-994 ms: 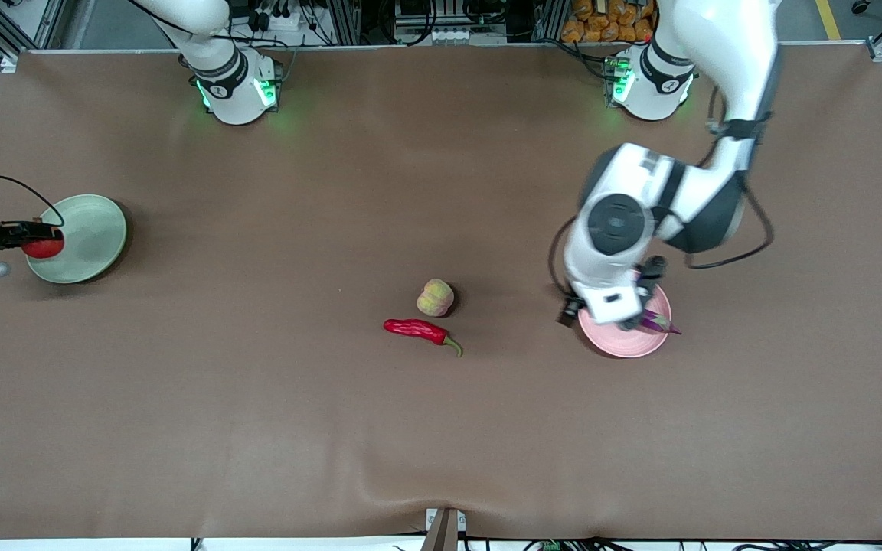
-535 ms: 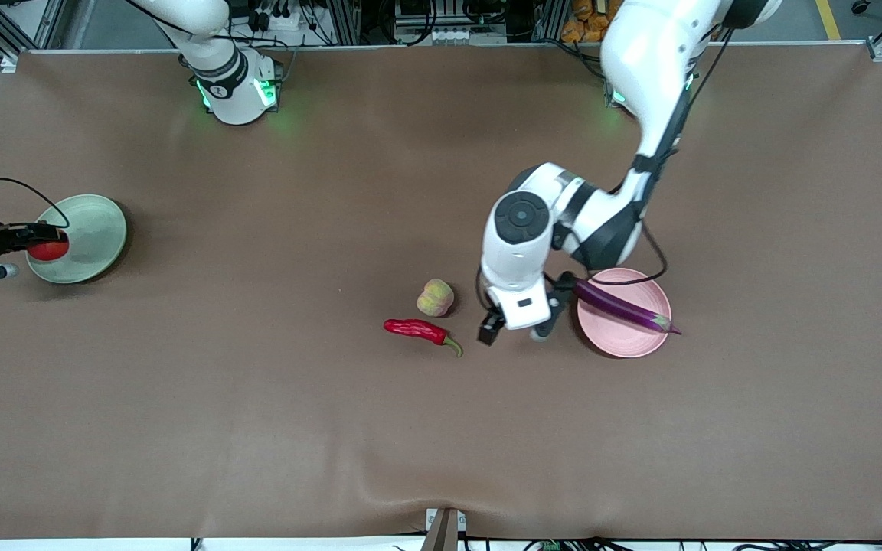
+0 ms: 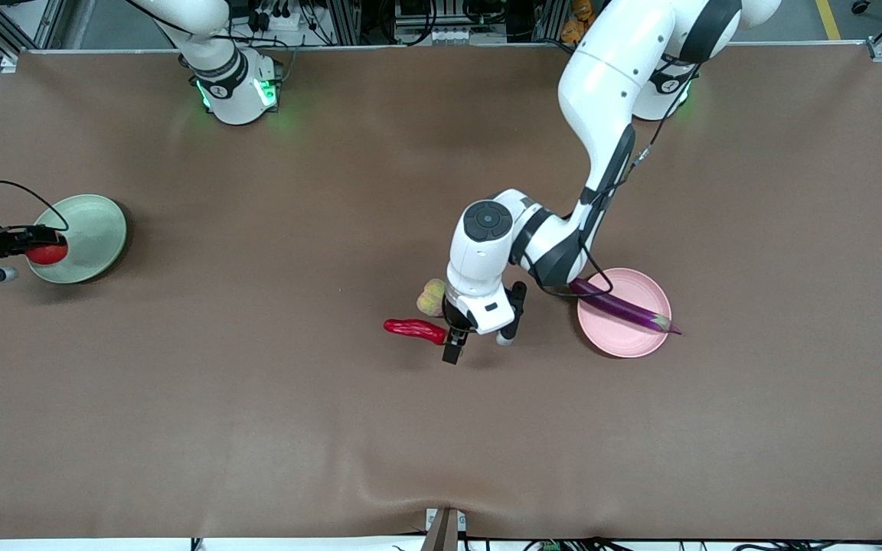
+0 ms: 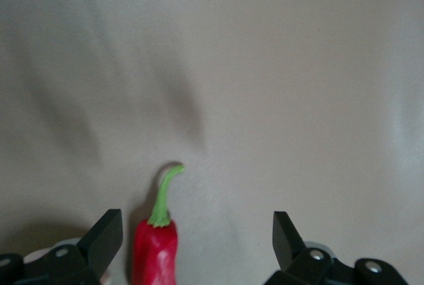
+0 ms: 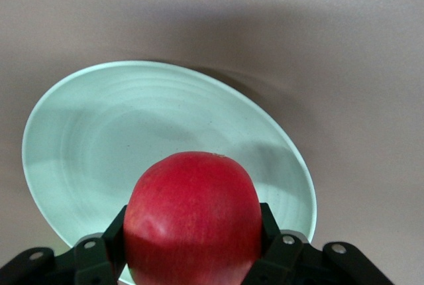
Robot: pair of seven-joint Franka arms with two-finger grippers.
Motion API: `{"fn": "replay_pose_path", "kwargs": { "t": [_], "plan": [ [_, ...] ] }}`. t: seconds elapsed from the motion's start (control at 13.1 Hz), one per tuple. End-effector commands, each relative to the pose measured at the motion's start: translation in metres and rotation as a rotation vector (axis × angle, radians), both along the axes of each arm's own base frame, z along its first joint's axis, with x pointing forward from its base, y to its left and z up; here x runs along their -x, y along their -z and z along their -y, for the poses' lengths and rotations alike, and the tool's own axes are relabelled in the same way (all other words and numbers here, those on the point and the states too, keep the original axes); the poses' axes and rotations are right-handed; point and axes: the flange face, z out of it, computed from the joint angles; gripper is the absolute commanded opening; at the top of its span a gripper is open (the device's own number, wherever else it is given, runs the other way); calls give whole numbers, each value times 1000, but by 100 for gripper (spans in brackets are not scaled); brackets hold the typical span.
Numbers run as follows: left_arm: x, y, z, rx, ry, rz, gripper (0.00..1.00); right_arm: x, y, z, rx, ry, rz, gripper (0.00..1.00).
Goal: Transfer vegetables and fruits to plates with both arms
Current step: 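Reach the chili with the left gripper while the right gripper releases the apple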
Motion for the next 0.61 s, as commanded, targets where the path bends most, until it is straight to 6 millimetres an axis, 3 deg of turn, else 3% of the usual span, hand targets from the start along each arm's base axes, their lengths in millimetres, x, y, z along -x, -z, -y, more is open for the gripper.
{"fn": "replay_pose_path", "kwargs": {
  "t": [0.0,0.08,0.23,0.54],
  "plan": [
    [-7,5,4,20,-13,48,100,-2,-2,4,9,-57,20,71],
    [-7,14,4,24,-14,49,100,-3,-3,4,11,-57,23,75],
    [-7,21,5,47,-19,60,100,-7,-6,5,16,-59,32,100],
    [3,45,14,77,-36,65,100,-8,-7,5,16,-57,33,100]
  ]
}}
